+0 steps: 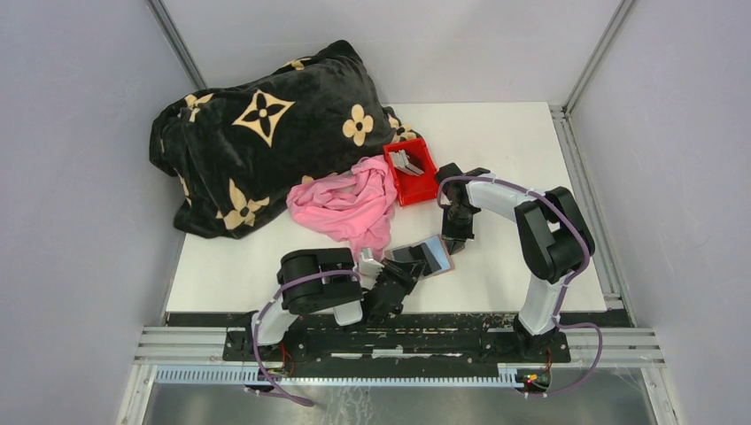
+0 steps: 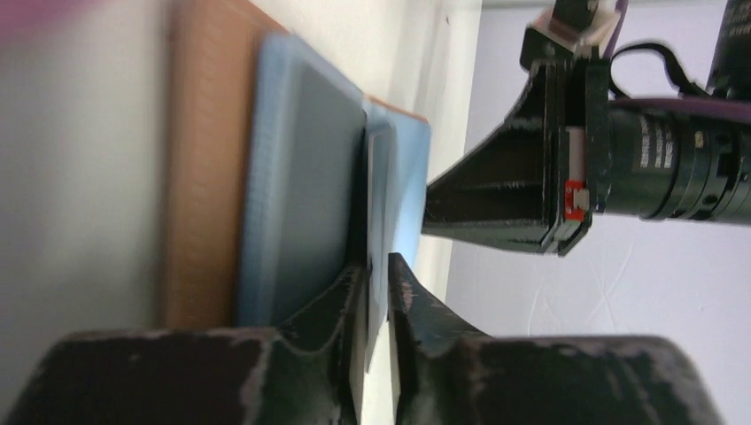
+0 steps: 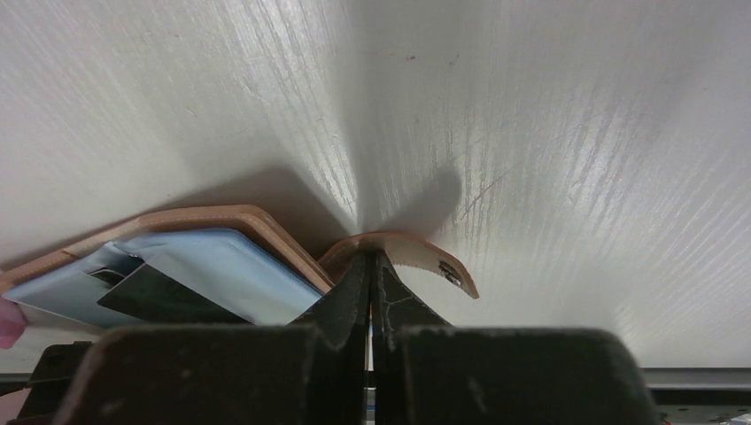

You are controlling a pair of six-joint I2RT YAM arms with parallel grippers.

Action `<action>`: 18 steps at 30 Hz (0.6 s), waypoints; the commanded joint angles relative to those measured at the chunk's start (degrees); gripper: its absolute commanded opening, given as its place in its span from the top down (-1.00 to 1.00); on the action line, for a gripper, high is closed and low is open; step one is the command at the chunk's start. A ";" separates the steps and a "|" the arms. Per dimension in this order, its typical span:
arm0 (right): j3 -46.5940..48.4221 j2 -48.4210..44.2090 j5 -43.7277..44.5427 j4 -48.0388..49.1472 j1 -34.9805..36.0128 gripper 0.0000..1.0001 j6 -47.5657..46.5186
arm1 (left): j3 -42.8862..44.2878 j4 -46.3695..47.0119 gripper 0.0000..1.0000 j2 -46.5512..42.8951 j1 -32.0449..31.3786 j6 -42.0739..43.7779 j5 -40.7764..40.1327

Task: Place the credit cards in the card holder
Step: Insert the credit card into the card holder.

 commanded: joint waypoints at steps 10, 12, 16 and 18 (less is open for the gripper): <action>-4.70 6.02 -1.18 7.20 2.26 0.98 1.46 | 3.04 -30.18 0.09 -6.31 0.78 3.95 10.01; -4.65 6.02 -1.40 7.45 2.21 0.98 1.53 | 3.89 -35.98 0.03 -8.49 0.80 4.16 9.76; -4.57 5.99 -1.58 7.61 2.24 0.98 1.49 | 7.43 -50.51 -0.10 -11.61 0.78 3.39 9.97; -4.43 6.02 -1.73 7.55 2.21 0.98 1.38 | 8.10 -55.05 -0.12 -12.66 0.80 2.88 10.20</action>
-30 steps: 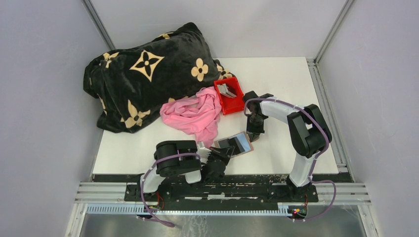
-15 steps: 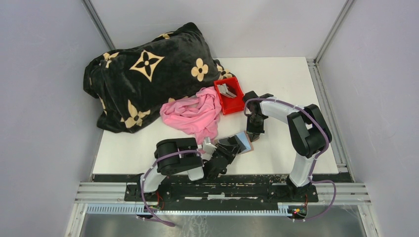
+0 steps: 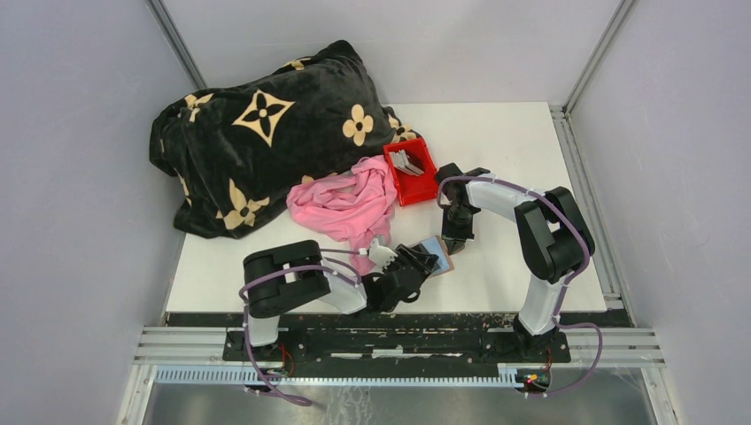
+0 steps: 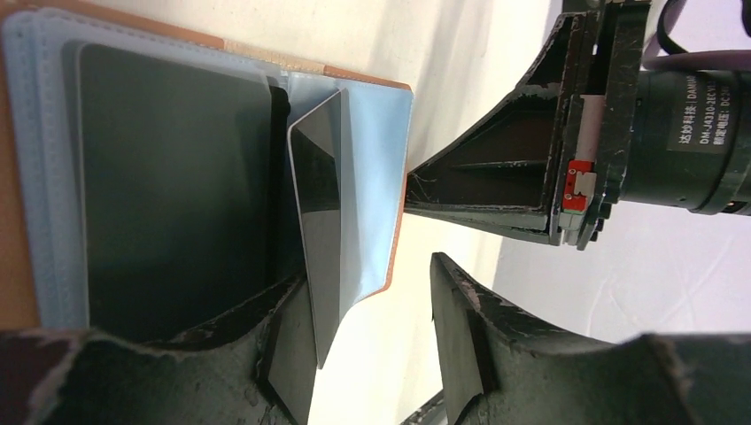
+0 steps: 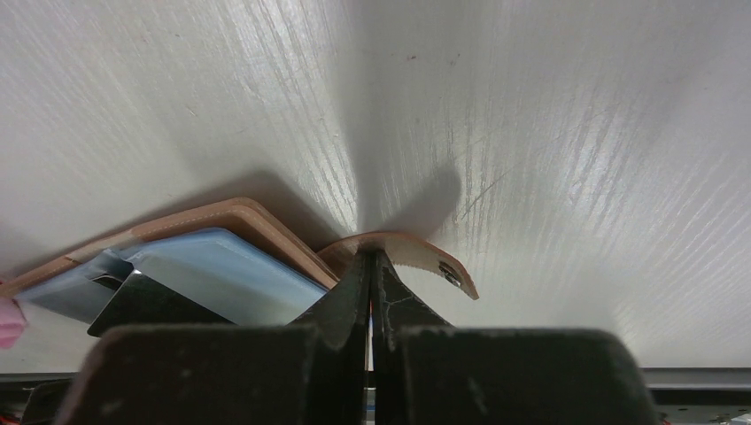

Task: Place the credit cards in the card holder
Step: Insert the credit card into the card holder.

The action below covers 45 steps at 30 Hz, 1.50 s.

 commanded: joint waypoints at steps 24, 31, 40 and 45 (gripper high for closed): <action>-3.23 2.80 2.73 5.67 2.06 0.84 0.41 | -3.40 -26.32 -0.23 -1.70 0.67 2.46 3.57; -2.50 0.90 5.14 4.81 1.99 0.47 0.45 | -4.88 -15.96 -0.19 1.40 1.22 6.85 5.15; -0.87 -2.78 9.96 3.82 1.89 0.31 0.96 | -7.59 -7.40 -0.16 3.83 1.82 8.44 7.52; 3.05 -4.79 11.56 2.15 2.04 0.30 -0.25 | -9.19 -2.58 -0.09 5.08 1.82 9.39 8.09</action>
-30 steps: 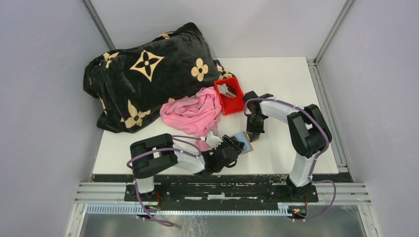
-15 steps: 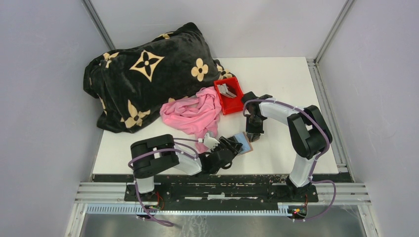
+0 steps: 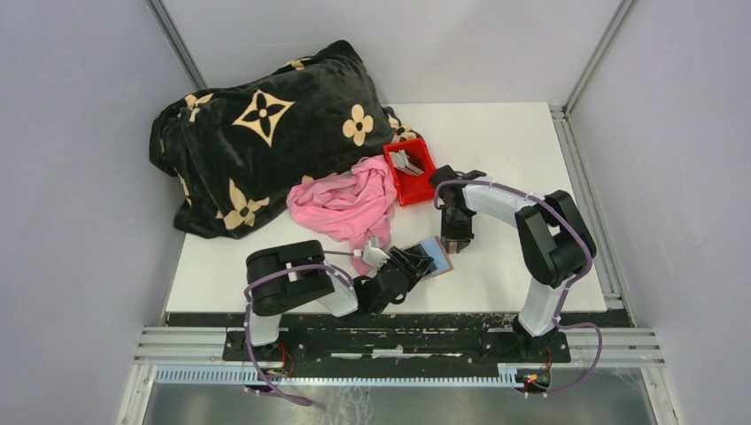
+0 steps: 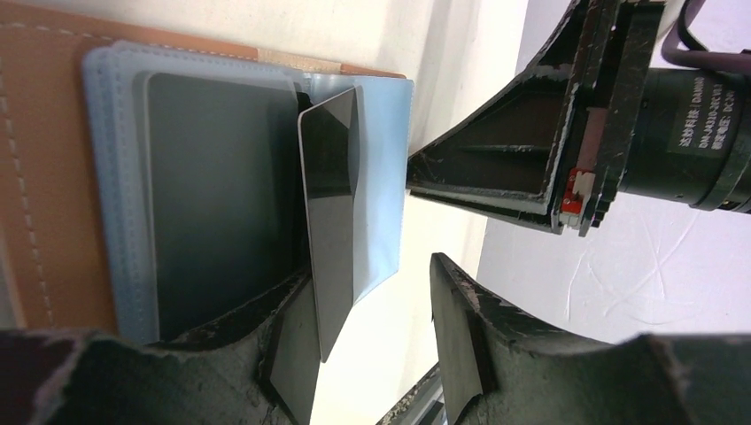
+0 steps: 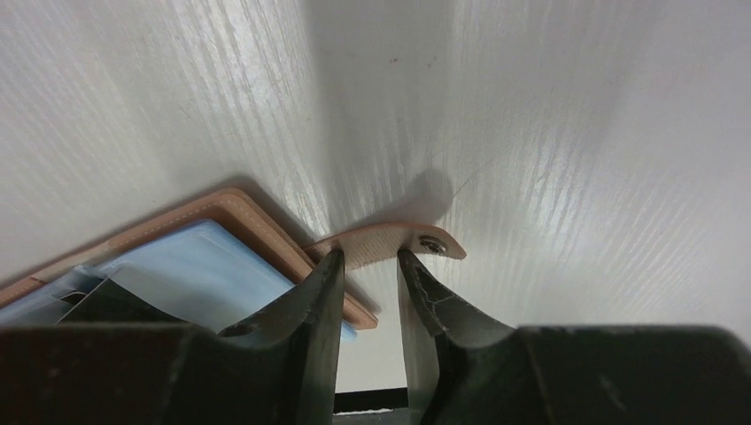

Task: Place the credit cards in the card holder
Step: Insert the credit card into the card holder.

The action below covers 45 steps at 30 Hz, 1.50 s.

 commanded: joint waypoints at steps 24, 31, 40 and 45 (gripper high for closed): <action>12.73 -0.63 -12.97 2.40 8.13 0.78 -6.93 | -3.42 -4.05 0.13 8.04 0.58 12.58 5.27; 15.44 3.34 -20.54 0.32 9.40 0.78 -9.08 | -3.00 -2.33 0.14 8.87 0.93 14.77 6.82; 18.50 7.54 -24.44 -3.23 11.94 0.76 -11.25 | -2.74 -1.35 0.14 9.87 1.11 15.02 7.66; 18.50 8.38 -23.96 -5.54 12.59 0.76 -11.97 | -2.65 -1.25 0.15 10.12 1.36 14.90 8.11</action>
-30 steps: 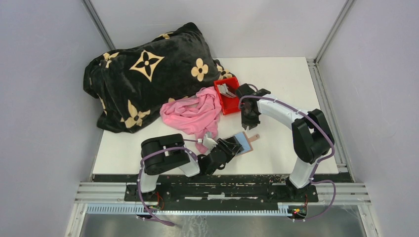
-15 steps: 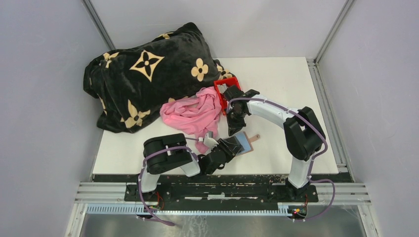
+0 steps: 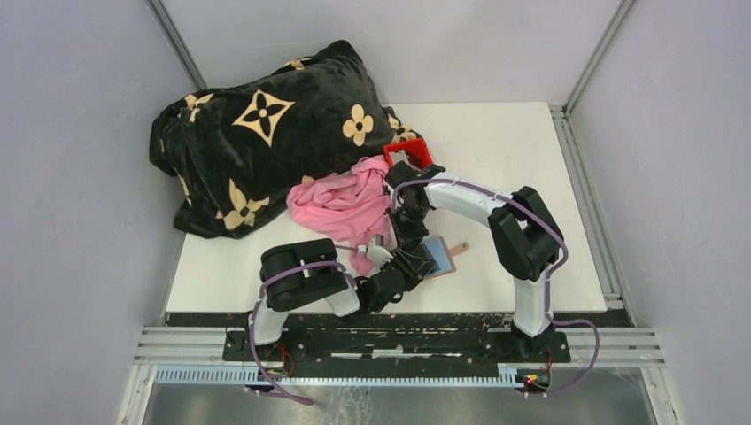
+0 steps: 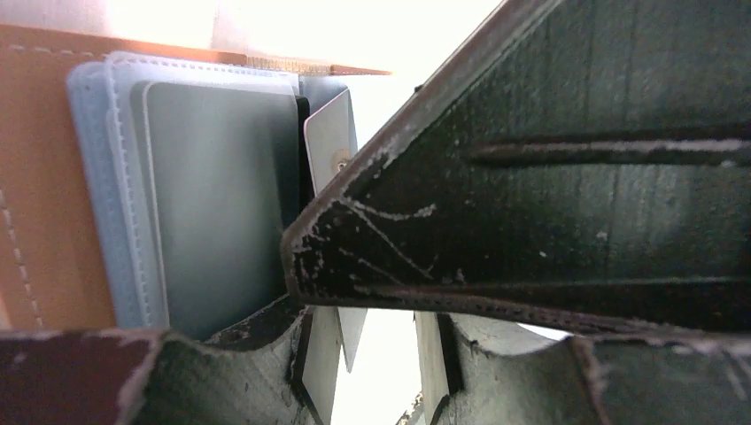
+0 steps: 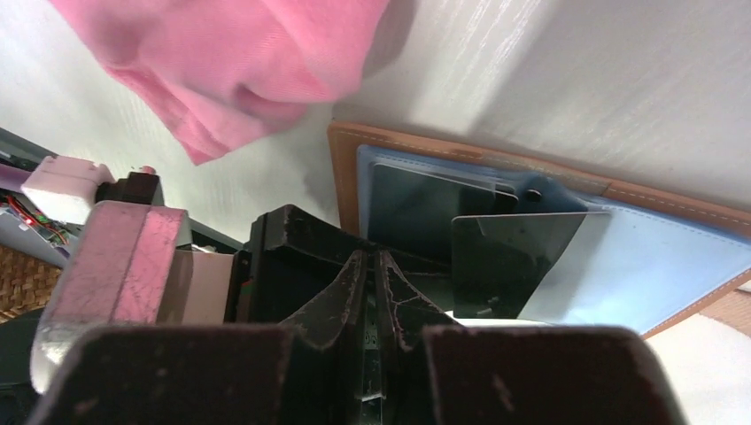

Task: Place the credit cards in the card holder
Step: Insert the credit card into the card holder.

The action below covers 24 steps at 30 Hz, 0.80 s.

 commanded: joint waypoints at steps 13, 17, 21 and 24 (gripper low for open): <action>-1.07 1.16 2.86 -5.44 0.53 0.75 -3.30 | -1.47 -14.32 0.16 5.04 0.91 6.13 4.81; -1.78 1.89 4.07 -5.44 0.52 0.75 -3.66 | -1.10 -14.38 0.16 5.18 0.87 5.98 4.99; -2.04 2.40 5.77 -5.25 0.45 0.76 -3.88 | -1.05 -14.58 0.16 5.40 0.96 5.95 5.08; -2.08 2.56 7.58 -5.19 0.41 0.76 -3.92 | -1.05 -14.45 0.17 5.73 0.94 5.61 5.11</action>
